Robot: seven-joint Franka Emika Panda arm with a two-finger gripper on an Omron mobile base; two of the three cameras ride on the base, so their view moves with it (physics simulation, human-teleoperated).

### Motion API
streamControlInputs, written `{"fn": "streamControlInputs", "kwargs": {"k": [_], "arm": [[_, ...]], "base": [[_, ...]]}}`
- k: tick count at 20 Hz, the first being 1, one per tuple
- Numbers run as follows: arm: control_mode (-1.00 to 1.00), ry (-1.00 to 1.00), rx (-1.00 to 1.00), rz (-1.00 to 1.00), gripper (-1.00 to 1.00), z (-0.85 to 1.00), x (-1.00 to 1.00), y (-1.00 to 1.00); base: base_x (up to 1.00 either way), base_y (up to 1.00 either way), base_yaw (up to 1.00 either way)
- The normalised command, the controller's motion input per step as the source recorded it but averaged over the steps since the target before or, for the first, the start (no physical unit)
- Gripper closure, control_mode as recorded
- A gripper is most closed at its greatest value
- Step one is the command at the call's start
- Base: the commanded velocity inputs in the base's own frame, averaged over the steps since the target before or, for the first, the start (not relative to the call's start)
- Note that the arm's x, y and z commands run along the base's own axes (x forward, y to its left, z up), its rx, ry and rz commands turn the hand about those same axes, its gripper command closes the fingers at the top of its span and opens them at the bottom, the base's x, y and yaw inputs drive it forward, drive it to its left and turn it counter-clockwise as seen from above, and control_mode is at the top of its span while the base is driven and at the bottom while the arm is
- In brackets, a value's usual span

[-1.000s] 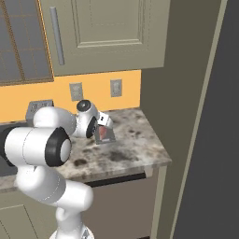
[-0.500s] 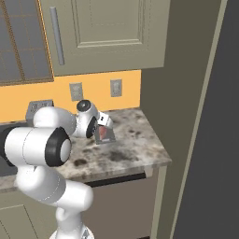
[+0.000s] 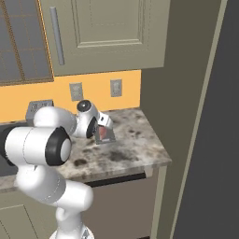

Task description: Take the steak from the fridge and place it on the digital scale on the counter by the fridge. Wait a few seconds for a reading, then move it to the plate on the dining counter.

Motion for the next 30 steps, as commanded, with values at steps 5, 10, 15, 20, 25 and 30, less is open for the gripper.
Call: {"fn": "streamControlInputs", "kwargs": {"k": [5, 10, 15, 20, 25, 30], "arm": [[-1.0, 0.04, 0.0, 0.0, -1.0, -0.24, 0.11, 0.0], [-1.0, 0.02, 0.0, 0.0, -1.0, -0.21, 0.14, 0.0], [-1.0, 0.0, 0.0, 0.0, -1.0, -0.23, 0.11, 0.0], [-1.0, 0.0, 0.0, 0.0, -1.0, -0.21, 0.06, 0.0], [-1.0, 0.0, 0.0, 0.0, -1.0, -0.27, 0.02, 0.0], [-1.0, 0.0, 0.0, 0.0, -1.0, -0.23, 0.12, 0.0]], "base": [[0.0, 0.0, 0.0], [0.0, 0.0, 0.0], [0.0, 0.0, 0.0], [0.0, 0.0, 0.0], [0.0, 0.0, 0.0], [0.0, 0.0, 0.0]]}}
